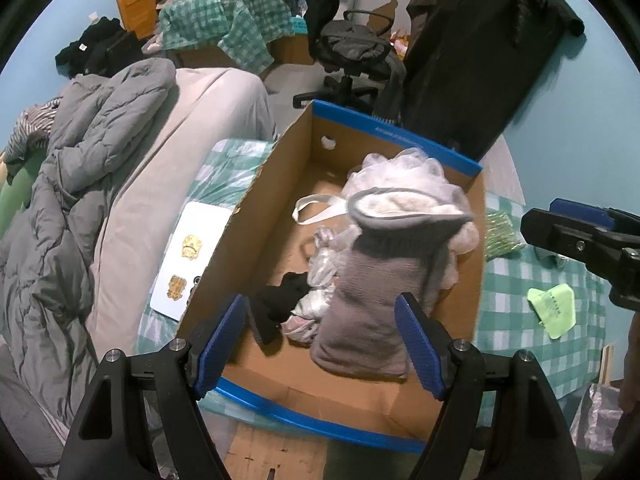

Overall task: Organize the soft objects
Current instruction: 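Open both tools to drop the brown and black socks into the box, then move the right tool to the lime cloth while the left tool approaches the green scrubber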

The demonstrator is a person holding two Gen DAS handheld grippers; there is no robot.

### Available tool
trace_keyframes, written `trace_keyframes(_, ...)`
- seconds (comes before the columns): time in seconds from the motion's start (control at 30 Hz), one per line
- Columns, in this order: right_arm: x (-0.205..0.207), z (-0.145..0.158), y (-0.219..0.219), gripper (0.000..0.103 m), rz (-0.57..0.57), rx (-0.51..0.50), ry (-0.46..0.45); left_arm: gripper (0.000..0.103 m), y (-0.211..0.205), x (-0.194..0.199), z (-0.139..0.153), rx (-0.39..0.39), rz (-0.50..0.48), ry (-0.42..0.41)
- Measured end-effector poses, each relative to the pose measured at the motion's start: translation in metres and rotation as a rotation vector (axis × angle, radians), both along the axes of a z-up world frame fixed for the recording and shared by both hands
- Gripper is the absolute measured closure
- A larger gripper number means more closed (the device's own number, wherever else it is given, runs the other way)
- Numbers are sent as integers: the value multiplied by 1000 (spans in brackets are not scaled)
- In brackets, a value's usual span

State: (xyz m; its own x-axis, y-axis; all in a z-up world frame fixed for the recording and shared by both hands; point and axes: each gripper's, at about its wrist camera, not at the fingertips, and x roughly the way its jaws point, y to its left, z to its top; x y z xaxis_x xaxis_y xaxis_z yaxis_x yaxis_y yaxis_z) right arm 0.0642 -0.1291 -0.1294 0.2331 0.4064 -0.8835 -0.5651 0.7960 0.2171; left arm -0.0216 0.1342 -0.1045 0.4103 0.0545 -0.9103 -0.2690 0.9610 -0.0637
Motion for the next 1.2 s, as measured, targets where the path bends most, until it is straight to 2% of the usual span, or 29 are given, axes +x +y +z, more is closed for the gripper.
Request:
trace_keyframes(0.43,6,10,-72,27,-46,-54,-22,24,-54,10,24,-23,-62,-44)
trace_keyframes(1.2,8,-15,-218,27,-199,-150,28,24,-151,38,20,-17,-230,-21)
